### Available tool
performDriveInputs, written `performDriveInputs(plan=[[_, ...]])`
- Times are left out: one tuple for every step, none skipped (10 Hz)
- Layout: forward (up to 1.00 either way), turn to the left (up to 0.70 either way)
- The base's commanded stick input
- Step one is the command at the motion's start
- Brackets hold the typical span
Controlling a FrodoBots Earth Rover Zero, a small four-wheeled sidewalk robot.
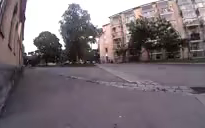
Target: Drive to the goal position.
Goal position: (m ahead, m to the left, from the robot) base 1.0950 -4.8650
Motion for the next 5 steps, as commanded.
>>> performDriveInputs(plan=[[0.50,0.49],[0.50,0.49],[0.50,0.49],[0.50,0.49],[0.50,0.49]])
